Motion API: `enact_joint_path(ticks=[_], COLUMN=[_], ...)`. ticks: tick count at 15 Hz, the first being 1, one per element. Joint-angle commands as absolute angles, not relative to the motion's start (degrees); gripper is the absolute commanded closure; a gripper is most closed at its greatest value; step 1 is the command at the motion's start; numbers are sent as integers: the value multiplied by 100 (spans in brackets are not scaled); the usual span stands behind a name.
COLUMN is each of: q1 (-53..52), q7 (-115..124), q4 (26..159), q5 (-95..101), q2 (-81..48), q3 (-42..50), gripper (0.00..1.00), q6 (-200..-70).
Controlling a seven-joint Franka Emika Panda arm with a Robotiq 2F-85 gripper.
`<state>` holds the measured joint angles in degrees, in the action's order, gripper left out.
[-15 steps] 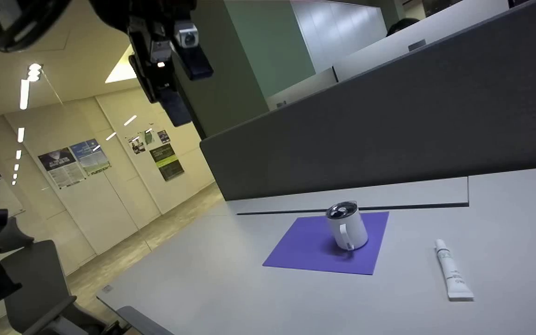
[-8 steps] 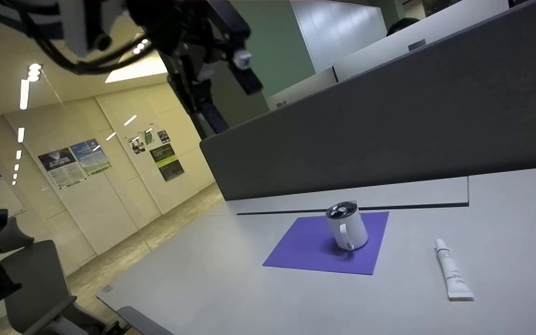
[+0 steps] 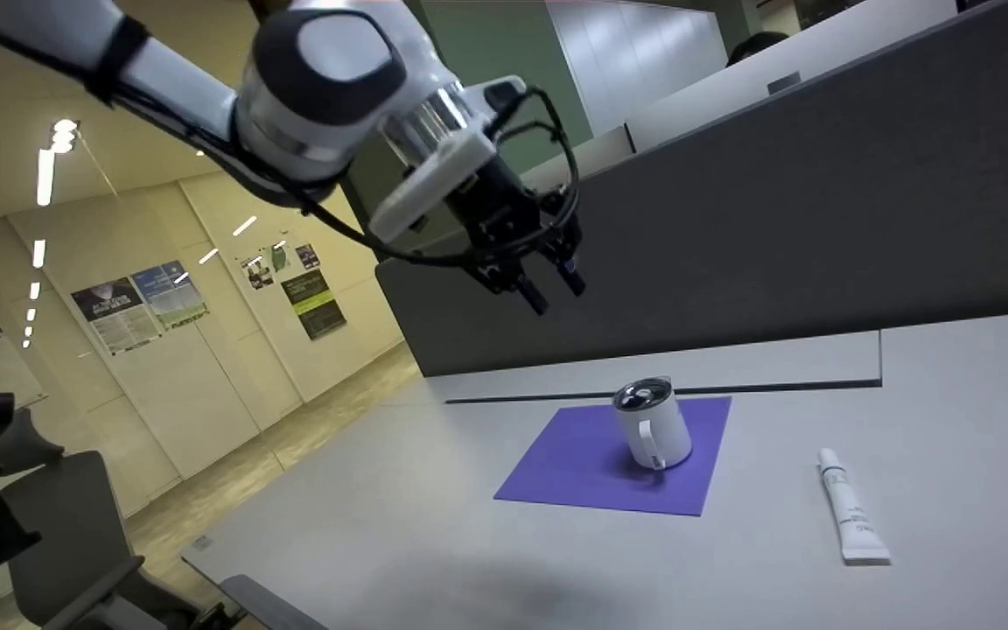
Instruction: Open the slider on the top of the cup
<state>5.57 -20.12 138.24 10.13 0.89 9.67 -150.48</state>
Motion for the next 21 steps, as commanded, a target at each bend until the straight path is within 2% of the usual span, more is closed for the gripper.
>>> enact_joint_path(ticks=[1, 3, 5, 7, 8, 9, 21], q1=[536, 650, 651, 574, 338, 643, 600], q7=[-3366, -3681, -3825, -3736, -2907, -3453, -3082], q4=[12644, 12124, 11736, 11395, 11213, 11680, 11310], q5=[127, 456, 843, 1313, 1672, 1344, 1686], q2=[-1222, -1740, -2111, -2419, -2549, -2276, -2630], q3=[621, 429, 377, 435, 709, 363, 422], gripper=[81, 95, 100, 100, 100, 99, 100], q6=[-14835, -14684, -14630, -14613, -14493, -14751, -14801])
